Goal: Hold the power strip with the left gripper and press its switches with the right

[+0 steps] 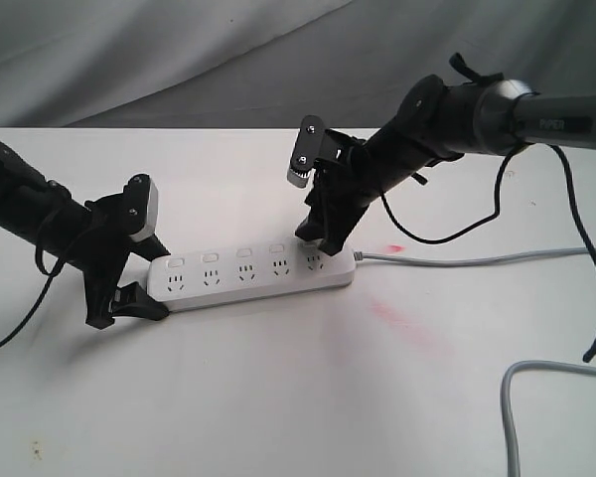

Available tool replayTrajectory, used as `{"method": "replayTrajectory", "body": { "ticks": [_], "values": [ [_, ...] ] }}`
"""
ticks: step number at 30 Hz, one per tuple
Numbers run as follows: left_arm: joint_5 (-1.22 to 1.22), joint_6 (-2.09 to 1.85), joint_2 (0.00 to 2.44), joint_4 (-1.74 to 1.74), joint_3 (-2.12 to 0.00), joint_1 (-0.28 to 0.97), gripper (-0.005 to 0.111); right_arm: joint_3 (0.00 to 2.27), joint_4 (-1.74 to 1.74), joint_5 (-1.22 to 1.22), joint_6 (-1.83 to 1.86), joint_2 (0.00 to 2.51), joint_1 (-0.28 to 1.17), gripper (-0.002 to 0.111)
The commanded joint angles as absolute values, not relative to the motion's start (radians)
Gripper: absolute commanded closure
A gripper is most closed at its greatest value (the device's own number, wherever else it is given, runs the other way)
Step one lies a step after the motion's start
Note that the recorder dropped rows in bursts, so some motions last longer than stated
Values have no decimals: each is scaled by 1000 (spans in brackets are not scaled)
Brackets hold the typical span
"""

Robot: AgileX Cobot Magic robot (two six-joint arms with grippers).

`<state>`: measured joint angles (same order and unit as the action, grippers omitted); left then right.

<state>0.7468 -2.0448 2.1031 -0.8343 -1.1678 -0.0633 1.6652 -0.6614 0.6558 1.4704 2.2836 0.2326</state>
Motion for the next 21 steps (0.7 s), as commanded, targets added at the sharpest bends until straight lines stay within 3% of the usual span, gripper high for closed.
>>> {"method": "replayTrajectory", "body": {
  "ticks": [1,21],
  "values": [
    [704,-2077,2122,-758,-1158,-54,60,1660,-631,675,1473,2300,230,56],
    [704,-2077,2122,-758,-1158,-54,60,1603,-609,674,1486,2334,196,56]
  ]
}}
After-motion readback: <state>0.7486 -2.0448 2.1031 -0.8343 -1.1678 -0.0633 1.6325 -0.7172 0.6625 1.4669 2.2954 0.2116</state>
